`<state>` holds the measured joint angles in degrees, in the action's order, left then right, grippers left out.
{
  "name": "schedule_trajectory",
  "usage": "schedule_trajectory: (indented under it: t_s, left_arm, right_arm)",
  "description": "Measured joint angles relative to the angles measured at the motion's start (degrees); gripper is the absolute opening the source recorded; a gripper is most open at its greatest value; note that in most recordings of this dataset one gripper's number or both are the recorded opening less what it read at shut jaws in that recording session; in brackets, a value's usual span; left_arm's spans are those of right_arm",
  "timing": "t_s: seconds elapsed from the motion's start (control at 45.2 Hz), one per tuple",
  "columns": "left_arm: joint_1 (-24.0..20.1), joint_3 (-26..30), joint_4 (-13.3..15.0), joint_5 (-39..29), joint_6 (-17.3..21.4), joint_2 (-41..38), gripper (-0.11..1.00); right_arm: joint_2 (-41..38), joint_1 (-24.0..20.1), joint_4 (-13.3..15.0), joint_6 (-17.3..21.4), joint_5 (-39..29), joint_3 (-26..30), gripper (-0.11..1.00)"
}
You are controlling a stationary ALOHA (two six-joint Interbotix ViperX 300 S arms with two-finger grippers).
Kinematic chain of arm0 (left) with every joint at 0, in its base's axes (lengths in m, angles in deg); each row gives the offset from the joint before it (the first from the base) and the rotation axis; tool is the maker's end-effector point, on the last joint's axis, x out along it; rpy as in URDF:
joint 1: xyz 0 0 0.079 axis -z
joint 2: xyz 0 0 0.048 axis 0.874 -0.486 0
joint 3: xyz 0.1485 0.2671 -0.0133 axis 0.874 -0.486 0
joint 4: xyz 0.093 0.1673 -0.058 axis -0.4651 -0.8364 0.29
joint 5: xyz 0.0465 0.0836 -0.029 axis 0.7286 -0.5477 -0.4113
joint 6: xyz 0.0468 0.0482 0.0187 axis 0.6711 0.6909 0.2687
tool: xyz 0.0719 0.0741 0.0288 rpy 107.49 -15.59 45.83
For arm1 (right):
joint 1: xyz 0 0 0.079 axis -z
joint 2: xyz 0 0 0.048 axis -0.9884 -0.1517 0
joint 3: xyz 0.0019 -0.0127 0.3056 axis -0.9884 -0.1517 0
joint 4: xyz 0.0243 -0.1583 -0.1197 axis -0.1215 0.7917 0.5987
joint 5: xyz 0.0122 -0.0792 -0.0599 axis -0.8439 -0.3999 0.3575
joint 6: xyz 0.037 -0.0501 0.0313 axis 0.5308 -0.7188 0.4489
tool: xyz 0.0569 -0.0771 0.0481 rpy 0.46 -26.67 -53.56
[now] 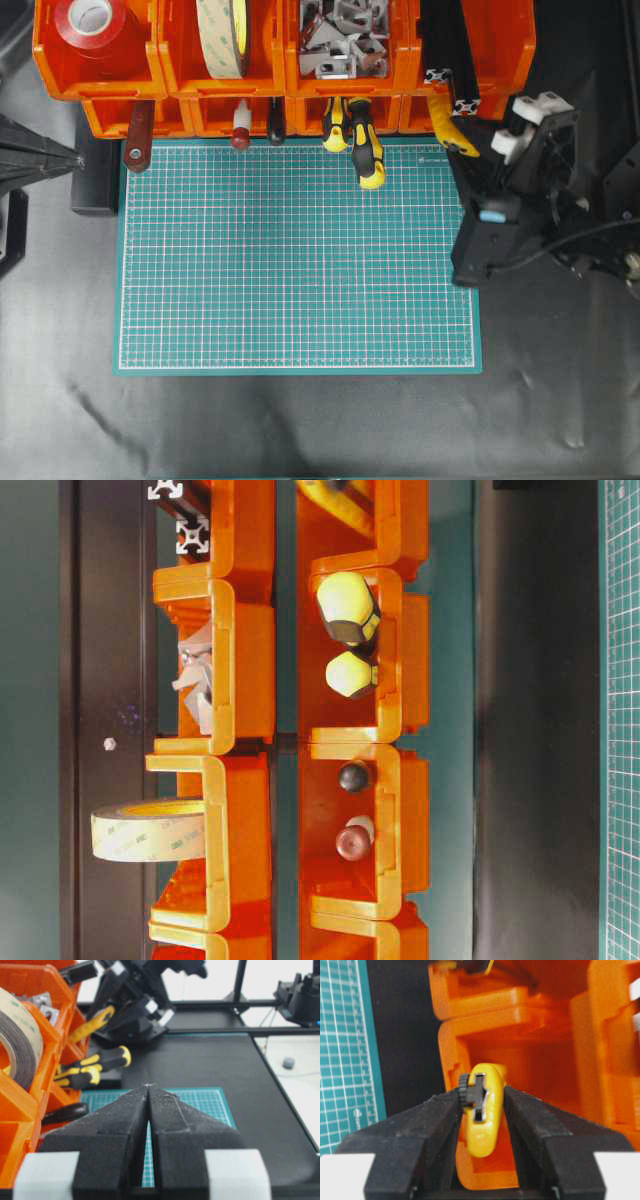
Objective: Pick cutter from container rack with right arm.
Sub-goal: 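Close the right gripper on the yellow cutter's body, then pull the cutter out of the rack and carry it over the mat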
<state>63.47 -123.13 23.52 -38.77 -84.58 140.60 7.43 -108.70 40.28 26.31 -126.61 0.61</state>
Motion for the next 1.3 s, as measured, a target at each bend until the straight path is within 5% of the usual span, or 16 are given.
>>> schedule_trajectory:
  t_s: [0.332,0.663,0.818,1.039,1.304]
  left_arm:
    - [-0.1,0.0,0.1,-1.6,0.0,1.9,0.0]
    - [-0.2,0.0,0.0,-3.2,0.0,3.3,0.0]
    - [-0.2,0.0,0.0,-3.2,0.0,3.8,0.0]
    - [-0.1,0.0,0.0,-3.3,-0.6,4.7,0.0]
    - [0.0,0.0,0.1,-3.0,-1.3,5.5,0.0]
  right_arm:
    - [0.1,-10.2,0.0,-2.2,-8.9,9.4,0.27]
    - [-7.3,-22.5,-0.1,-14.0,-16.8,24.1,0.27]
    - [-12.8,-25.0,-0.2,-15.8,-16.7,30.1,0.27]
    - [-16.3,-24.2,-2.6,-14.9,-7.5,30.1,0.27]
    - [-22.1,-15.6,-3.3,-15.1,13.4,23.1,0.27]
